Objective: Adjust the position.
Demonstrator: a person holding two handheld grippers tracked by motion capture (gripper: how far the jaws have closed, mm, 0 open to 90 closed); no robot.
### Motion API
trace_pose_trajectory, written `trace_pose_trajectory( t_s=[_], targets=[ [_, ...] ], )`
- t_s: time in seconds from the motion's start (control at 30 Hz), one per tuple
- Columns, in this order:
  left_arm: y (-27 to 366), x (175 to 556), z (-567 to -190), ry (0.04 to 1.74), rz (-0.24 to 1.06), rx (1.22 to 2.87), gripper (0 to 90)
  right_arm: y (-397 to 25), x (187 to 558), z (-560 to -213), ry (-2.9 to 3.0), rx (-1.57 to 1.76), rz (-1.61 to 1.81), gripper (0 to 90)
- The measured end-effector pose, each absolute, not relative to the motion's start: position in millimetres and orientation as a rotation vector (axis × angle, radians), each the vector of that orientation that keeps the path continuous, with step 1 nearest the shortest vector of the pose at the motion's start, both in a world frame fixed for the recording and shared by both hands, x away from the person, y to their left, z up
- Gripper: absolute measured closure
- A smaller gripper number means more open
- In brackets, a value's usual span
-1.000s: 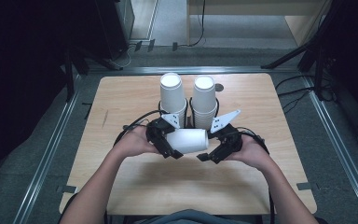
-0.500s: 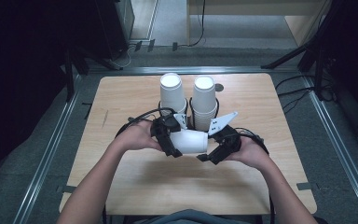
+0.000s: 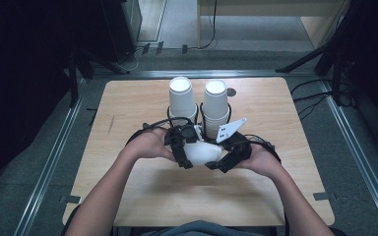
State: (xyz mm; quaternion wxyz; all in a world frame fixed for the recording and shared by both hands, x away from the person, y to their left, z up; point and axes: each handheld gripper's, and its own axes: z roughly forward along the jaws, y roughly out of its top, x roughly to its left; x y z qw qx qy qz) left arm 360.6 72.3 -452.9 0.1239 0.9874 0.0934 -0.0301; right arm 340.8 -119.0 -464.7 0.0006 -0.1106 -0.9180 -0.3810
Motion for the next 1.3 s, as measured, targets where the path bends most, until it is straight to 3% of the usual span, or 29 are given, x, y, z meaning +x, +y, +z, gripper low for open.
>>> trace_pose_trajectory(
  t_s=[0.7, 0.9, 1.3],
  targets=[
    [73, 355, -456, 0.251, -0.104, 2.839, 7.8, -105, 337, -473, -2.931, -0.231, -1.145, 22.0],
    [80, 352, -453, 0.291, -0.028, 2.718, 0.3, -111, 338, -470, -2.92, -0.246, -1.189, 21.8],
    [95, 350, -448, 0.322, -0.045, 2.538, 0.4, -123, 340, -461, -2.852, -0.274, -1.318, 21.6]
  ],
)
